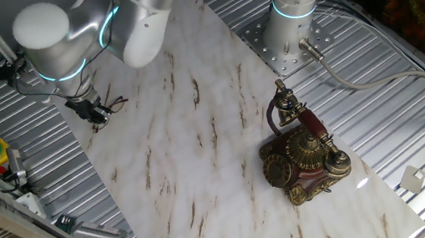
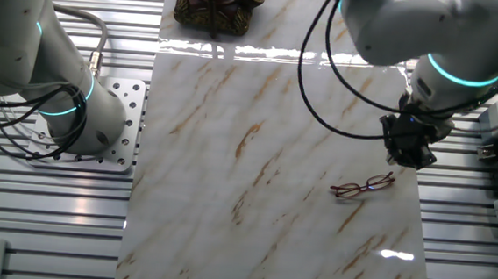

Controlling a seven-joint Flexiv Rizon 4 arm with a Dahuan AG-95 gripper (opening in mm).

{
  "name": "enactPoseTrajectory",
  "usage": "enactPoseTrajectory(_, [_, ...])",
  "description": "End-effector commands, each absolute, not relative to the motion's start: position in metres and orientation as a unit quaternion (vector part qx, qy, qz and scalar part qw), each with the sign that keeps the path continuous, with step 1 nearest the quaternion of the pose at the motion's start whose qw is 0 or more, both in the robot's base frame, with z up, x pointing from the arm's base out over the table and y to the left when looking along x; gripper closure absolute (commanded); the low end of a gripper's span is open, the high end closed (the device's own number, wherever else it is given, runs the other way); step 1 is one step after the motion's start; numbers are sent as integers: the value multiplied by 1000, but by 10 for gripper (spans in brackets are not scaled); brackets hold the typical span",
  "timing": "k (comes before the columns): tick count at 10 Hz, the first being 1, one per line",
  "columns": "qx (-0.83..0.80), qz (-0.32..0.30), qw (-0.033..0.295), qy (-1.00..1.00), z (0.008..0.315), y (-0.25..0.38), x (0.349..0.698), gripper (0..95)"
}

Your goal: Unfold the leg of the glasses (with one hand)

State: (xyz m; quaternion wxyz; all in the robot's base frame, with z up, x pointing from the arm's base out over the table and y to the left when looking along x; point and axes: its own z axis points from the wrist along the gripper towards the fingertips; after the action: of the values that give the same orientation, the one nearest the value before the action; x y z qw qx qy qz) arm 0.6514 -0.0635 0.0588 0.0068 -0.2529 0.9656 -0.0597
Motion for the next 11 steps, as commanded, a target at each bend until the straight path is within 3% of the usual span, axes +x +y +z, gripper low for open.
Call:
enactPoseTrajectory(1, [-264,-62,7,963,54,-64,650,950])
enactPoseTrajectory(11, [-303,-63,3,951,32,-67,663,950])
